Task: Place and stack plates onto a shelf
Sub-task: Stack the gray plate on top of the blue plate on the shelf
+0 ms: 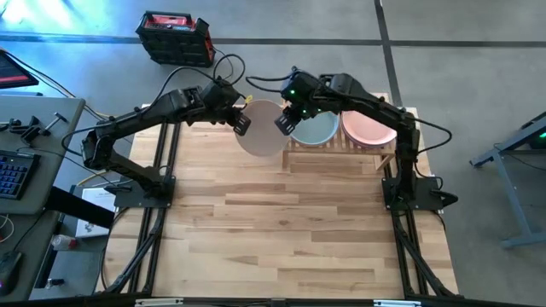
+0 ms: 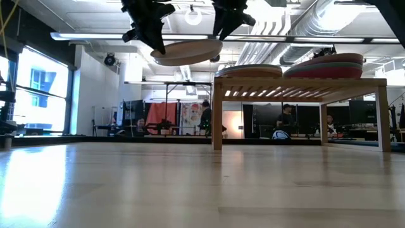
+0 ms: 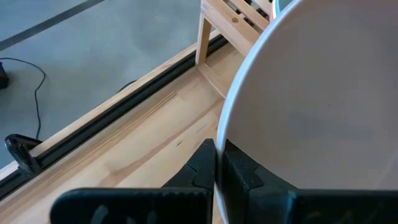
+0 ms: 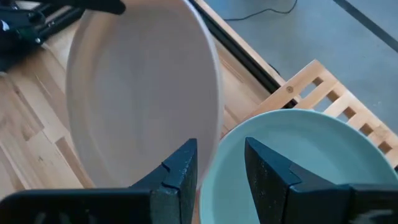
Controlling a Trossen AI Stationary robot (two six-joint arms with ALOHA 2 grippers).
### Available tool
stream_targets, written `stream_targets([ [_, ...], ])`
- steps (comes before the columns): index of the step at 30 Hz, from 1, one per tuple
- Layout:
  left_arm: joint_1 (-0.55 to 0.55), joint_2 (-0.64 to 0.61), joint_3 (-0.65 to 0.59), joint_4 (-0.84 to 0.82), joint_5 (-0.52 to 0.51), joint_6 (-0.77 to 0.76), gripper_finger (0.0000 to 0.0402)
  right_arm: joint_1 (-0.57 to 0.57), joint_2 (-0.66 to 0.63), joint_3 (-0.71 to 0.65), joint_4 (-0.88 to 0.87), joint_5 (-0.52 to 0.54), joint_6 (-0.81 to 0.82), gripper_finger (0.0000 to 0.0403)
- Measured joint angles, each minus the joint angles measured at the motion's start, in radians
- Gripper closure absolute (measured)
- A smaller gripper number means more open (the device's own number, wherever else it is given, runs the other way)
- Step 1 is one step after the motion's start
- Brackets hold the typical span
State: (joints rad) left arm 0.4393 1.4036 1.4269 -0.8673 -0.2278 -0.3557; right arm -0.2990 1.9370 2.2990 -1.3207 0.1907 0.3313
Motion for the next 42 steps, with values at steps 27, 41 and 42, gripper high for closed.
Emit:
stream_targets([
  [27, -0.001, 0.001, 0.000, 0.000, 0.004, 0.010, 0.0380, -0.002, 0.050, 0.000, -0.023, -0.007, 0.000, 0.0398],
  [41, 0.022, 0.001, 0.000, 0.007, 0.131, 0.062, 0.0377, -0.016, 0.049, 0.000, -0.051, -0.015, 0.000, 0.0402],
  [42, 0.028, 0.001, 0.000, 0.007, 0.146, 0.062, 0.0377, -0.016, 0.049, 0.000, -0.052, -0.015, 0.000, 0.0402],
])
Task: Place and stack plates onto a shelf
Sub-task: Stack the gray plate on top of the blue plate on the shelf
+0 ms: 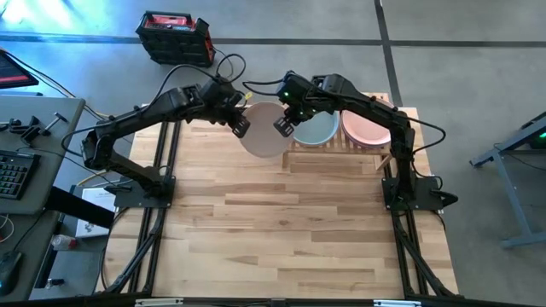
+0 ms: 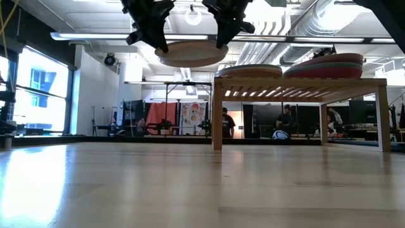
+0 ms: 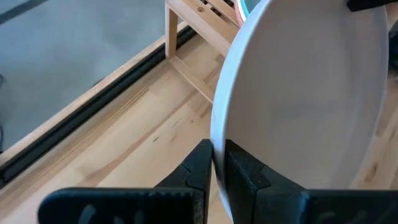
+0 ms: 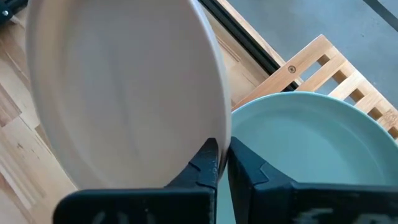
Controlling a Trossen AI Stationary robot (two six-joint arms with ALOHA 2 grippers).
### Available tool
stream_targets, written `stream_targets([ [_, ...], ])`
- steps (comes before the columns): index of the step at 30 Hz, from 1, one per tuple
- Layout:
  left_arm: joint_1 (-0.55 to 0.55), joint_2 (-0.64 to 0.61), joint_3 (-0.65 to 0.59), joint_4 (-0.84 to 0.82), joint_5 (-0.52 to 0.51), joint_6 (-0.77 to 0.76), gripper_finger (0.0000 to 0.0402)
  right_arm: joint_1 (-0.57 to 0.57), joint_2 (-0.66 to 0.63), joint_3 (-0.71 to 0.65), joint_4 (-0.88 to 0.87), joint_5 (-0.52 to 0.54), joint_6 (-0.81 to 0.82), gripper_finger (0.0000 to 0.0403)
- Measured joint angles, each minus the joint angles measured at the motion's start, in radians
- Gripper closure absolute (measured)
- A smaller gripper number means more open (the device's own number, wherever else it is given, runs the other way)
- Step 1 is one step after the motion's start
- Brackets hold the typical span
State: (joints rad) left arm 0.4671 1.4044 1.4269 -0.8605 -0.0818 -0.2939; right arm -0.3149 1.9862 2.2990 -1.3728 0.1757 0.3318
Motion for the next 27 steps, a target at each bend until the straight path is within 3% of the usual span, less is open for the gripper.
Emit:
stream_targets([
  [5, 0.024, 0.000, 0.000, 0.000, 0.049, 0.001, 0.0377, -0.001, 0.000, 0.000, 0.000, -0.001, 0.000, 0.0402],
  [27, 0.024, 0.012, 0.000, 0.044, 0.044, -0.068, 0.0353, -0.002, -0.002, 0.000, -0.027, 0.004, 0.007, 0.0403],
])
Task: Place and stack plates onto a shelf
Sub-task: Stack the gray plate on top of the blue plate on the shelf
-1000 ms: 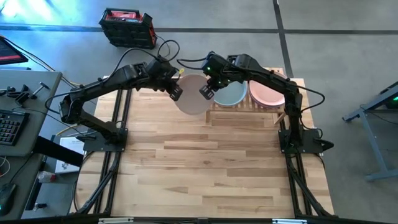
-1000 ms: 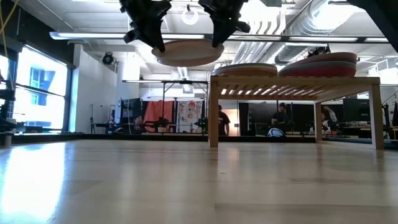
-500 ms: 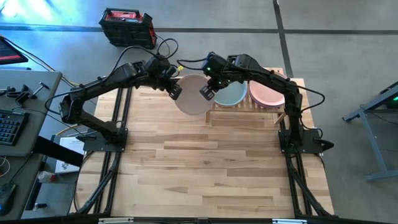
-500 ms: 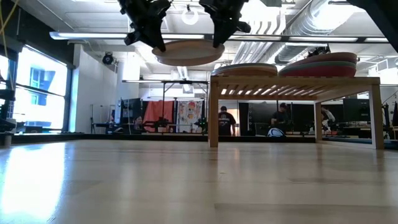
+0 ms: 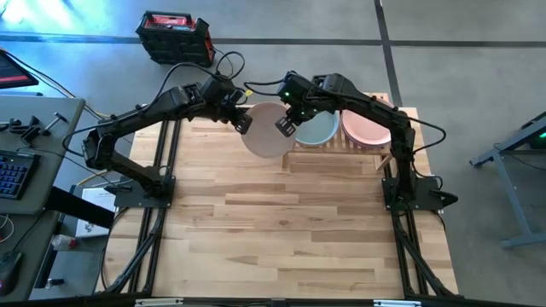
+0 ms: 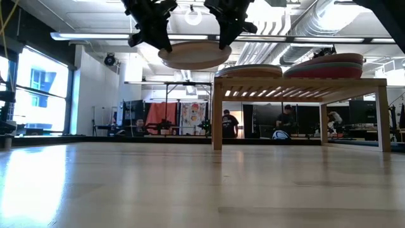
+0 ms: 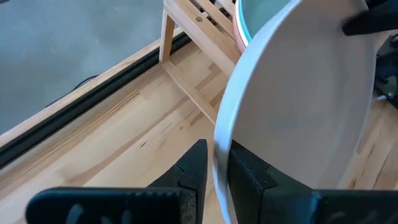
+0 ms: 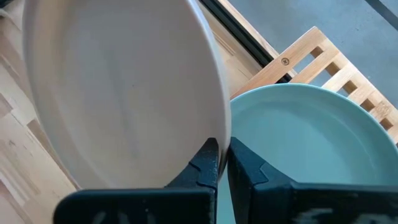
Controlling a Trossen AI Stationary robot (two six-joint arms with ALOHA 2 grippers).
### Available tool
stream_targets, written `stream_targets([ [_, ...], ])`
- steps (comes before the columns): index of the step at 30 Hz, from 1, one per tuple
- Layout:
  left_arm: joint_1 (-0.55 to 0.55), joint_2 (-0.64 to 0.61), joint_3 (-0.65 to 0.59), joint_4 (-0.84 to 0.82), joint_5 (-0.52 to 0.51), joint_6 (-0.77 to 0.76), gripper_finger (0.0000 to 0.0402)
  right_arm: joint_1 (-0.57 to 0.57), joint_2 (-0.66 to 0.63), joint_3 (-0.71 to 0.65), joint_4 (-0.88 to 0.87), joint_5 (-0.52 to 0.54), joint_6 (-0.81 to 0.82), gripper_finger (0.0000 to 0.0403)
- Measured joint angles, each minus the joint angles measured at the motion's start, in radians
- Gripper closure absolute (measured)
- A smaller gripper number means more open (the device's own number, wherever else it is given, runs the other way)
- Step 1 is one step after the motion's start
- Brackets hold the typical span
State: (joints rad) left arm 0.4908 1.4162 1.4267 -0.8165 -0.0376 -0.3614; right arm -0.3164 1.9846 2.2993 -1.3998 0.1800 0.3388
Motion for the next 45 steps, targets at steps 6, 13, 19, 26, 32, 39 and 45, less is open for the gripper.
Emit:
stream_targets([
  [6, 0.000, 0.000, 0.000, 0.000, 0.039, 0.024, 0.0338, 0.000, 0.000, 0.000, 0.000, -0.002, -0.008, 0.0402],
  [13, 0.008, -0.012, -0.001, 0.072, 0.007, 0.024, 0.0311, -0.025, 0.000, 0.001, -0.029, -0.013, -0.045, 0.0402],
  [19, 0.028, -0.027, -0.001, 0.106, -0.005, 0.023, 0.0311, -0.054, 0.000, 0.027, -0.069, -0.054, -0.090, 0.0402],
  [26, 0.028, -0.027, -0.001, 0.101, 0.005, 0.058, 0.0311, -0.100, -0.009, 0.055, -0.074, -0.053, -0.148, 0.0402],
  [32, 0.028, -0.055, -0.001, 0.114, 0.005, 0.077, 0.0311, -0.213, -0.023, 0.057, -0.094, -0.173, -0.282, 0.0402],
  [39, 0.028, -0.112, -0.001, 0.112, 0.007, 0.084, 0.0312, -0.398, -0.030, 0.056, -0.138, -0.393, -0.345, 0.0402],
  [45, 0.028, -0.129, -0.001, 0.111, 0.000, 0.085, 0.0312, -0.518, -0.029, 0.054, -0.171, -0.473, -0.372, 0.0403],
])
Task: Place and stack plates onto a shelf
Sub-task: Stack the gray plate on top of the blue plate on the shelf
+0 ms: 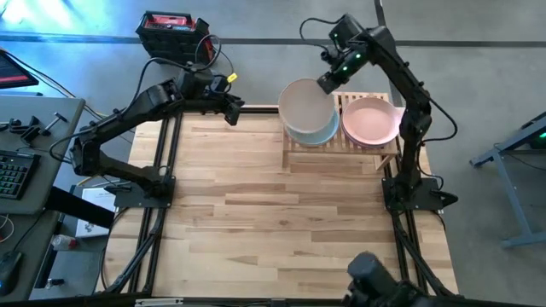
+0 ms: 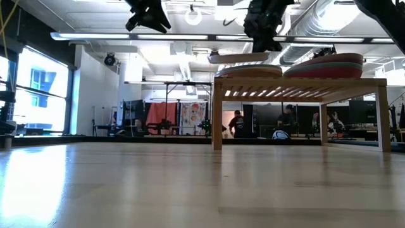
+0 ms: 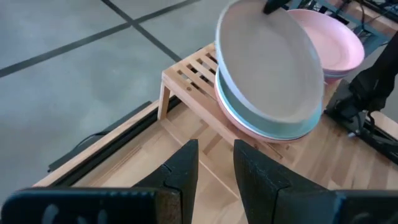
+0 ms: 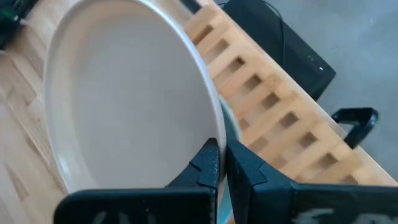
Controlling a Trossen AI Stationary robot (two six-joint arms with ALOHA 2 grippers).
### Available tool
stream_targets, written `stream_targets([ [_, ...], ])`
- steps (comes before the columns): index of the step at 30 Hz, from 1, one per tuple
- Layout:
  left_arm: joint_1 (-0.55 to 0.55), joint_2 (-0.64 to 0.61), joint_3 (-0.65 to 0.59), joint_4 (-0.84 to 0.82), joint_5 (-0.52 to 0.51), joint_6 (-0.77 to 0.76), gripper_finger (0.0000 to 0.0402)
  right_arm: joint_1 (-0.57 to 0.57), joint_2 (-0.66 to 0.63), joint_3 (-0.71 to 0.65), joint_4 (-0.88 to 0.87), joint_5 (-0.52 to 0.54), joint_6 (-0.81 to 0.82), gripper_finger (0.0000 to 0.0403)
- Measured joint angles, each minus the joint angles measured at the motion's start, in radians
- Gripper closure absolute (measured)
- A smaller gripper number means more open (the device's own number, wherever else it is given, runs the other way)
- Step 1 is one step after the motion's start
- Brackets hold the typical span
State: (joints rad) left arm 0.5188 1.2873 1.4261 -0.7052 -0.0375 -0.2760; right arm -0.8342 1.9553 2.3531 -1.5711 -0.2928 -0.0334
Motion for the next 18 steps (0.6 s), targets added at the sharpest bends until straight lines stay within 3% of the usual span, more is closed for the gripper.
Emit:
stream_targets([
  [6, 0.012, 0.000, 0.000, -0.001, -0.002, 0.017, 0.0312, -0.051, 0.007, -0.007, 0.002, -0.008, 0.004, 0.0403],
  [18, 0.012, 0.000, 0.000, -0.008, -0.012, 0.033, 0.0312, -0.014, 0.009, -0.099, 0.000, 0.005, 0.005, 0.0403],
])
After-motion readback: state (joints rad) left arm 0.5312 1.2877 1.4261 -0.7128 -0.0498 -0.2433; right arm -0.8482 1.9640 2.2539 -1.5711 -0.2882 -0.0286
